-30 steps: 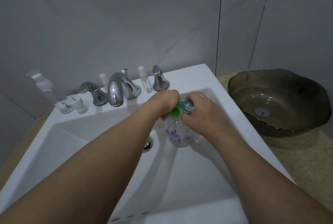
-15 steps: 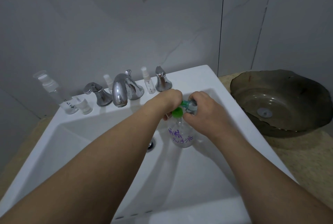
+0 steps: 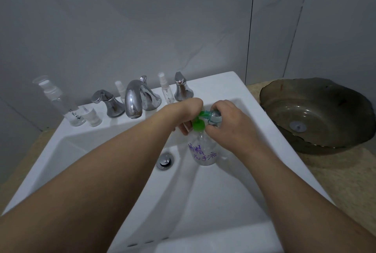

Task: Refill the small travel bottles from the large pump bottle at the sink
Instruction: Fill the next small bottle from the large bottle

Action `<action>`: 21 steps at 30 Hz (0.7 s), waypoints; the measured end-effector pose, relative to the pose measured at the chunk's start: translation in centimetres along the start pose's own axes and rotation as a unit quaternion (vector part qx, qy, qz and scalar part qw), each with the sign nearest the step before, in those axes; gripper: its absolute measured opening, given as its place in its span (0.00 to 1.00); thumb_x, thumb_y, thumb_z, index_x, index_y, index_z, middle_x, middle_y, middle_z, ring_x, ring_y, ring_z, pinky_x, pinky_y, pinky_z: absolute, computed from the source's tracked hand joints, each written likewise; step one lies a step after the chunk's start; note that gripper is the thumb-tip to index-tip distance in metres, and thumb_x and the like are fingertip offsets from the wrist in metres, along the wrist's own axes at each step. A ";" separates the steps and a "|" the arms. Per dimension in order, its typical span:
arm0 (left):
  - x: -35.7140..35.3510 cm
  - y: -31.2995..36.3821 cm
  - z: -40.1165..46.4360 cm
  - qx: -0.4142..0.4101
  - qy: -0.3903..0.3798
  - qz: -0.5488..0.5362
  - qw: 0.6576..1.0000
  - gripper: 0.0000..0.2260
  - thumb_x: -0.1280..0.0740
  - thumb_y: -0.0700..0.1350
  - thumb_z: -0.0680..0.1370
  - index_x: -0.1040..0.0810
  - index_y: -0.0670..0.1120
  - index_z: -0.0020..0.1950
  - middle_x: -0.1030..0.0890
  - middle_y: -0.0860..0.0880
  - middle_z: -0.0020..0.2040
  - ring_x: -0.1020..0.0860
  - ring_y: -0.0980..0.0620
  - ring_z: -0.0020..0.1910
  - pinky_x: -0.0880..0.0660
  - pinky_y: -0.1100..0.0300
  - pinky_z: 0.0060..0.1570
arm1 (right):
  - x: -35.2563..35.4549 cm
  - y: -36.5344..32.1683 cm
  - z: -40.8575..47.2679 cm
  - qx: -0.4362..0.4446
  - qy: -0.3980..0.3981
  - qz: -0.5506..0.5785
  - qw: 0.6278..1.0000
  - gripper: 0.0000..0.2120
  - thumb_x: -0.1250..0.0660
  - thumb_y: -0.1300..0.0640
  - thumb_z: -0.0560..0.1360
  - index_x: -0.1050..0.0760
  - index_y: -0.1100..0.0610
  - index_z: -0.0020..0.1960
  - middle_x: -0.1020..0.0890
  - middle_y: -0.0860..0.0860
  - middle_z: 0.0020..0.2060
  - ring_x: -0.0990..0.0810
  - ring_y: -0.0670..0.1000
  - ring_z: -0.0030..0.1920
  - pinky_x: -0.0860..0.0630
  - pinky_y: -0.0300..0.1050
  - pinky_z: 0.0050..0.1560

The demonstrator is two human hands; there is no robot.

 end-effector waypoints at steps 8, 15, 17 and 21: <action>-0.4 0.6 -0.4 -0.022 0.024 0.022 0.999 0.16 0.50 0.41 0.79 0.24 0.36 0.53 0.18 0.38 0.49 0.18 0.40 0.42 0.28 0.55 0.31 | 0.0 0.1 0.1 -0.008 -0.003 0.001 1.000 0.11 0.31 0.55 0.66 0.30 0.52 0.46 0.27 0.46 0.42 0.27 0.51 0.43 0.27 0.49 0.41; -1.0 0.7 0.5 -0.097 0.098 0.166 0.976 0.11 0.43 0.30 0.77 0.23 0.35 0.51 0.18 0.37 0.48 0.18 0.39 0.46 0.19 0.47 0.48 | -0.3 0.5 0.0 -0.032 -0.039 -0.011 0.999 0.12 0.30 0.54 0.67 0.31 0.52 0.46 0.27 0.48 0.43 0.26 0.53 0.43 0.27 0.49 0.40; -1.0 0.7 0.6 -0.116 0.106 0.202 0.967 0.10 0.43 0.30 0.77 0.23 0.35 0.51 0.19 0.37 0.48 0.18 0.39 0.46 0.19 0.47 0.48 | -0.3 0.5 0.0 -0.036 -0.040 -0.009 0.998 0.12 0.30 0.54 0.67 0.31 0.52 0.46 0.26 0.48 0.44 0.25 0.53 0.43 0.27 0.49 0.41; -1.1 0.6 0.3 -0.103 0.122 0.184 0.970 0.10 0.42 0.30 0.77 0.24 0.36 0.54 0.19 0.37 0.48 0.18 0.40 0.46 0.20 0.49 0.49 | -0.2 0.4 0.0 -0.031 -0.035 -0.014 0.999 0.12 0.30 0.54 0.67 0.33 0.51 0.45 0.27 0.47 0.42 0.25 0.54 0.43 0.27 0.50 0.41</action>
Point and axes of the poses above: each hand's wrist, its own z-axis towards the middle knuckle, its own x-axis out of the back of the hand, y = z × x, the point moved 2 cm from there along z, towards the middle knuckle
